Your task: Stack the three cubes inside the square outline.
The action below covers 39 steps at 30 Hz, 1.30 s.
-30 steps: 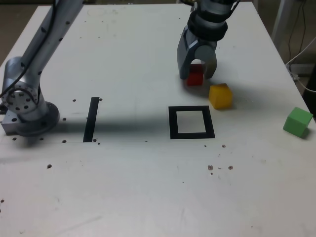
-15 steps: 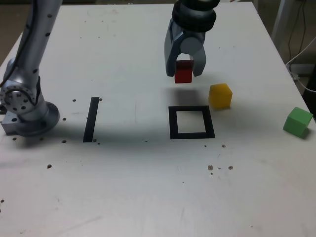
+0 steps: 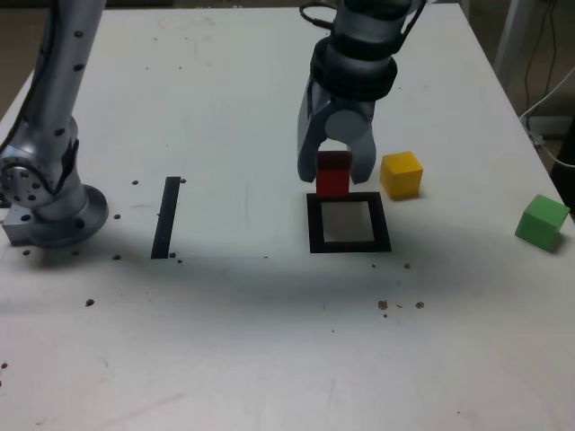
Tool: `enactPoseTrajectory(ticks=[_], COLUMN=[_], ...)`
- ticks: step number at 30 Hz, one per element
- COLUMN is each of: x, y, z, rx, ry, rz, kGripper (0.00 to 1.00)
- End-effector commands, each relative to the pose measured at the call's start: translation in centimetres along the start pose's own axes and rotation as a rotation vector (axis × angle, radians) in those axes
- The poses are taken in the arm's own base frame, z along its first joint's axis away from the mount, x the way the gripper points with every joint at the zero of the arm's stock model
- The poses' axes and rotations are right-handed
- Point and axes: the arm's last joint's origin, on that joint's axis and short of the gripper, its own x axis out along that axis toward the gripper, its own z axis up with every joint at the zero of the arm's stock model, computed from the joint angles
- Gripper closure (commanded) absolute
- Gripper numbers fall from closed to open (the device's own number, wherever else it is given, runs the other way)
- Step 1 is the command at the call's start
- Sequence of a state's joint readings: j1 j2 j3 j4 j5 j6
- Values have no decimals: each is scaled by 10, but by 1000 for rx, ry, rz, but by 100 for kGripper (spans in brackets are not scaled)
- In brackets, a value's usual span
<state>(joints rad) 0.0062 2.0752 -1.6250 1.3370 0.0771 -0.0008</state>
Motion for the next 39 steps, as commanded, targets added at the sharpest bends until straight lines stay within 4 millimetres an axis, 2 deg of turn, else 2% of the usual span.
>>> enactPoseTrajectory(ticks=[1, 11, 22, 24, 29, 30, 39], x=[-1, 12, 19, 21, 29, 30, 34], y=[-4, -20, -22, -22, -20, -20, -16], z=[-2, 7, 14, 15, 17, 17, 18], rx=[1, 6, 8, 12, 27, 28, 29], ry=[-8, -19, -17, -12, -1, 0, -2], rz=[-1, -4, -10, -14, -31, -34, -39], kGripper=[72, 72, 71, 63, 17, 13, 9])
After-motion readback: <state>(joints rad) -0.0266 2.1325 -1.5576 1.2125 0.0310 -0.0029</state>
